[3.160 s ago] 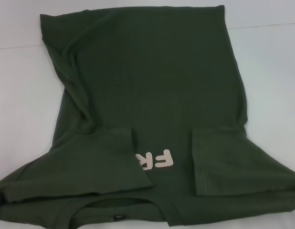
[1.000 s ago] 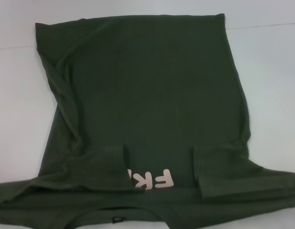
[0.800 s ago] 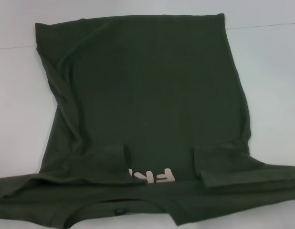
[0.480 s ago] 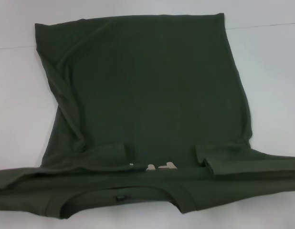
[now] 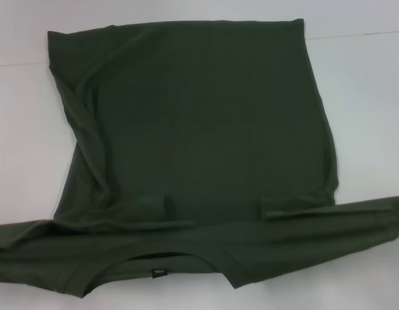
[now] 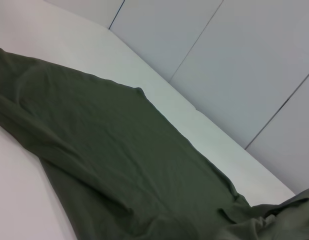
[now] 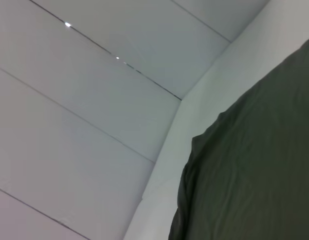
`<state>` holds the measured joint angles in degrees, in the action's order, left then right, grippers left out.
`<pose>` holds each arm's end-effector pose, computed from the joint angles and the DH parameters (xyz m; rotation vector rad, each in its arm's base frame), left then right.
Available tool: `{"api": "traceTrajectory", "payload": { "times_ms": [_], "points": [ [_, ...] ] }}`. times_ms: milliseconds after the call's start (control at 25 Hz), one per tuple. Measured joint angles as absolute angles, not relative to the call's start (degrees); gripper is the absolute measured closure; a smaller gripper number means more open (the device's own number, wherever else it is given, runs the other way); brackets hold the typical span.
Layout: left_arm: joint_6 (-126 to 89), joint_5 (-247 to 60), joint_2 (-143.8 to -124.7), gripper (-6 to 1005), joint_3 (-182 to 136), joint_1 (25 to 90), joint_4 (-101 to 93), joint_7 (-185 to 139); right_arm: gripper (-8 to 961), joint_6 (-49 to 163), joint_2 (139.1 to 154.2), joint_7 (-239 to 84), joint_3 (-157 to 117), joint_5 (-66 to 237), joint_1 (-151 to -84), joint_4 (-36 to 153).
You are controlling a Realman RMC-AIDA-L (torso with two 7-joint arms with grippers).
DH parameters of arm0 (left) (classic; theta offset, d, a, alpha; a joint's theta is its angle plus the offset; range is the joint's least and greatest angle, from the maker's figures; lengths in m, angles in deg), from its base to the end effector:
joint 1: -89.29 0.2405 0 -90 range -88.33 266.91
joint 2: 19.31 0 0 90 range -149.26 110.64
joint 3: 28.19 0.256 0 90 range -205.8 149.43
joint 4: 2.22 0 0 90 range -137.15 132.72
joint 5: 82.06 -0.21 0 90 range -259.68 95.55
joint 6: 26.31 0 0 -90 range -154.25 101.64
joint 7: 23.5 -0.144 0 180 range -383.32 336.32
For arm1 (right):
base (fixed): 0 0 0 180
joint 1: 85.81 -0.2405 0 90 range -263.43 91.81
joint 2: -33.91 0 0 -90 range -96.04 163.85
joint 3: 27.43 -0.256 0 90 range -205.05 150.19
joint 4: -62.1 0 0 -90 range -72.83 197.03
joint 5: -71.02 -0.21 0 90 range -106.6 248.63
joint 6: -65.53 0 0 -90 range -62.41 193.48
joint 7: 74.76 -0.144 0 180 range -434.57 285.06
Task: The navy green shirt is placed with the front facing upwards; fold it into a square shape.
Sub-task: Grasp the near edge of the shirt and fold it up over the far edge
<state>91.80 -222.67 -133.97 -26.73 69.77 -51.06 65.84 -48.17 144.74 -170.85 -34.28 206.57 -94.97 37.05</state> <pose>-0.3513 0.2112 0.1005 -2.4879 -1.1970 -0.7445 0.3818 0.1569 0.0772 -2.0291 1.6032 1.2165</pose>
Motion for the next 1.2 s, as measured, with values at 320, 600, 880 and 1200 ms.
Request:
{"api": "traceTrajectory", "payload": {
  "times_ms": [320,600,880,1200],
  "points": [
    [91.2,-221.9,-133.88,947,-27.3,69.1,-51.0,66.7,908,-48.0,144.39,-171.7,-34.5,206.6,-97.3,36.9],
    [90.8,-220.7,-133.63,947,-27.3,67.8,-50.1,67.0,907,-47.9,143.51,-173.5,-34.8,206.5,-100.1,36.7],
    [87.7,-219.4,-132.75,946,-27.0,64.1,-48.1,68.5,906,-46.6,142.96,-177.1,-34.6,204.7,-103.6,35.1],
    [81.4,-218.6,-130.83,946,-26.8,58.3,-44.2,70.4,904,-42.8,142.31,-181.6,-34.5,202.5,-107.6,33.9]
  ]
}}
